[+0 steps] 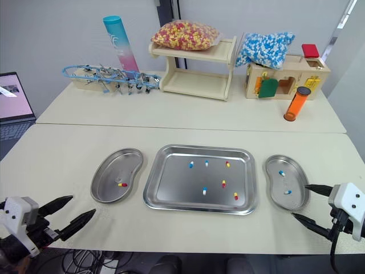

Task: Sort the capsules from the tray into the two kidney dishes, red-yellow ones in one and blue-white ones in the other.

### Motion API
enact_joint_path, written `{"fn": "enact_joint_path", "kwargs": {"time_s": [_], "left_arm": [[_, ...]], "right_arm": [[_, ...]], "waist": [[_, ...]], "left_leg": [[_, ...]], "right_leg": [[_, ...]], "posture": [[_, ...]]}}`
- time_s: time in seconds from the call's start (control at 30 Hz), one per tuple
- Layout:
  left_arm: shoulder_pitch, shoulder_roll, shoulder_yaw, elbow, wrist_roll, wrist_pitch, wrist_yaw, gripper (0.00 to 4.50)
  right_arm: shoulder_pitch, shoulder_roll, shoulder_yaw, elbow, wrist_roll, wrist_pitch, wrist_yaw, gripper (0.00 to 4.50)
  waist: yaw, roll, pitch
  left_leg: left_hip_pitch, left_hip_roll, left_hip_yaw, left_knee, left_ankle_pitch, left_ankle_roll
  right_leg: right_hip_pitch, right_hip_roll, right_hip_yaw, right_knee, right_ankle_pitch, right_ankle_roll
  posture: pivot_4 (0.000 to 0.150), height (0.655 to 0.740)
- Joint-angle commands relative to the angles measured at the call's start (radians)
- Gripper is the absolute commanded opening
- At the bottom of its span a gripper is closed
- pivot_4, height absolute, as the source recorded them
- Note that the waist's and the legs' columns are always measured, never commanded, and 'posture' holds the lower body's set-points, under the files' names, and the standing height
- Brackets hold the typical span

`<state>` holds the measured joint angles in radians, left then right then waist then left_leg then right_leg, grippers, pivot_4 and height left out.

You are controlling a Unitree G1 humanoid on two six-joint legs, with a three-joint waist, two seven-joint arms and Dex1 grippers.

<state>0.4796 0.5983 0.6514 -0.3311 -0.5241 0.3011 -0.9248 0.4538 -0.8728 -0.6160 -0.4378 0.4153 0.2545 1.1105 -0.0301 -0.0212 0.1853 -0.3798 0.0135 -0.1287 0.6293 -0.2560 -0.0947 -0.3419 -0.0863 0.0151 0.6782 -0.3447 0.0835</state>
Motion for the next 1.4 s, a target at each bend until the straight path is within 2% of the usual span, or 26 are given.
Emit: {"fn": "enact_joint_path", "kwargs": {"time_s": [0.03,0.37,0.6,0.83,1.03,1.27,1.4], "left_arm": [[0.008,-0.018,-0.003,-0.053,-0.032,0.005,0.030,4.49],[0.054,-0.042,-0.072,-0.097,-0.011,-0.043,0.027,4.49],[0.052,-0.051,-0.115,-0.167,-0.036,-0.033,0.052,4.49],[0.040,-0.059,-0.177,-0.237,-0.049,-0.006,0.087,4.49],[0.041,-0.064,-0.185,-0.295,-0.073,0.002,0.125,4.49],[0.037,-0.062,-0.199,-0.325,-0.080,0.002,0.161,4.49],[0.036,-0.059,-0.198,-0.324,-0.093,0.018,0.175,4.49]], "right_arm": [[-0.002,-0.010,-0.017,-0.020,0.008,0.003,0.001,4.50],[-0.035,-0.017,0.004,0.011,0.000,-0.028,0.006,4.50],[-0.134,-0.039,0.092,-0.041,0.025,-0.006,-0.001,4.50],[-0.323,-0.045,0.253,-0.150,0.113,0.116,-0.049,4.50],[-0.355,-0.032,0.281,-0.170,0.145,0.107,-0.035,4.50],[-0.365,-0.006,0.338,-0.183,0.119,0.106,-0.073,4.50],[-0.409,-0.021,0.448,-0.196,0.028,0.154,-0.148,4.50]], "waist": [[0.000,0.000,0.000],[0.001,0.000,0.000],[0.000,0.000,0.000],[0.001,0.000,0.000],[0.006,0.000,0.000],[0.003,0.000,0.000],[0.000,0.001,0.000]], "left_leg": [[0.000,0.000,0.000,0.000,0.000,0.000],[0.000,0.000,0.000,0.000,0.000,0.000],[0.000,0.000,0.000,0.000,0.000,0.000],[0.000,0.000,0.000,0.000,0.000,0.000],[-0.001,0.000,-0.001,0.000,0.000,0.000],[-0.001,0.000,-0.001,0.000,0.000,0.000],[-0.001,0.000,-0.001,0.000,0.000,0.000]], "right_leg": [[0.000,0.000,0.000,0.000,0.000,0.000],[0.000,0.000,0.000,0.000,0.000,0.000],[0.000,0.000,0.000,0.000,0.000,0.000],[0.000,0.000,0.000,0.000,0.000,0.000],[0.000,0.000,-0.001,-0.002,0.000,0.000],[0.000,0.000,-0.001,-0.001,0.000,0.000],[0.000,0.000,-0.001,-0.001,0.000,0.000]], "posture": [[0.150,0.7400],[0.150,0.7400],[0.150,0.7400],[0.150,0.7400],[0.150,0.7400],[0.150,0.7400],[0.150,0.7400]]}}
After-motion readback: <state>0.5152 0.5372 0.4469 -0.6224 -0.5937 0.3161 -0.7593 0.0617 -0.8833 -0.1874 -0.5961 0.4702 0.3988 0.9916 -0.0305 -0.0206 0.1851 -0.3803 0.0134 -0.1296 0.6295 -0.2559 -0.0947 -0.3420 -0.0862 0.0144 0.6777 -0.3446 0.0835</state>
